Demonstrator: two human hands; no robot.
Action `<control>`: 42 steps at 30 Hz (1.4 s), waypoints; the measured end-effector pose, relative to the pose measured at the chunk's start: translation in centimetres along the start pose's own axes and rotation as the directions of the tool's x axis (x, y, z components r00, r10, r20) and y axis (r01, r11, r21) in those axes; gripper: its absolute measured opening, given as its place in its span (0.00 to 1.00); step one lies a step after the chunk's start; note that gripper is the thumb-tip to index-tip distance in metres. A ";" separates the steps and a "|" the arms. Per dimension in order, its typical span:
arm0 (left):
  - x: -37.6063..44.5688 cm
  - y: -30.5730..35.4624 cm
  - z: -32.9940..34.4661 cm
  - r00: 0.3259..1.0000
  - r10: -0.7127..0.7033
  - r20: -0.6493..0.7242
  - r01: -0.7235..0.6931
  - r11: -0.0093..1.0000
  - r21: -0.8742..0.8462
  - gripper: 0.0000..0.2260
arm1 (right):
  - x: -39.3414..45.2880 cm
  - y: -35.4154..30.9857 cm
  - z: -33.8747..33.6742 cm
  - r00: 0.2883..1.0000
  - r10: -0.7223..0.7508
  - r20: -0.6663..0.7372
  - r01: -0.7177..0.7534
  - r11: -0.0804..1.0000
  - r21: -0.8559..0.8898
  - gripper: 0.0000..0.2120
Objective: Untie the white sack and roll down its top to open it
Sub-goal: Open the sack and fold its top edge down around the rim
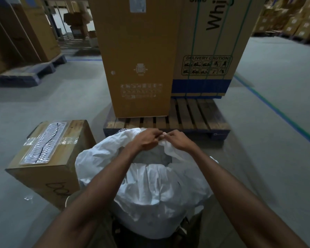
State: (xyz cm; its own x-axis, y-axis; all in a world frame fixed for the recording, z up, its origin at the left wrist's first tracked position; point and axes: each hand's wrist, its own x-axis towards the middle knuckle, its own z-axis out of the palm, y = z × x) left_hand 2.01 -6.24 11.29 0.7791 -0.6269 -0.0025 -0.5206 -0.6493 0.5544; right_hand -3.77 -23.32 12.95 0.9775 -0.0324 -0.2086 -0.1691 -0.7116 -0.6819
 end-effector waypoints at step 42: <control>3.1 2.0 1.8 0.997 0.056 -0.053 -0.054 0.997 0.050 0.15 | -3.6 2.4 -1.9 0.982 0.107 -0.158 -0.087 0.988 0.128 0.26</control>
State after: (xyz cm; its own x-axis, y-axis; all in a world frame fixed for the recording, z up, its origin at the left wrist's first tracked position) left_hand 2.78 -10.26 10.94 0.7660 -0.6386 0.0732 -0.5786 -0.6355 0.5112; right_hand -7.48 -26.30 13.42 0.9615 -0.2183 -0.1669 -0.2680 -0.6101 -0.7456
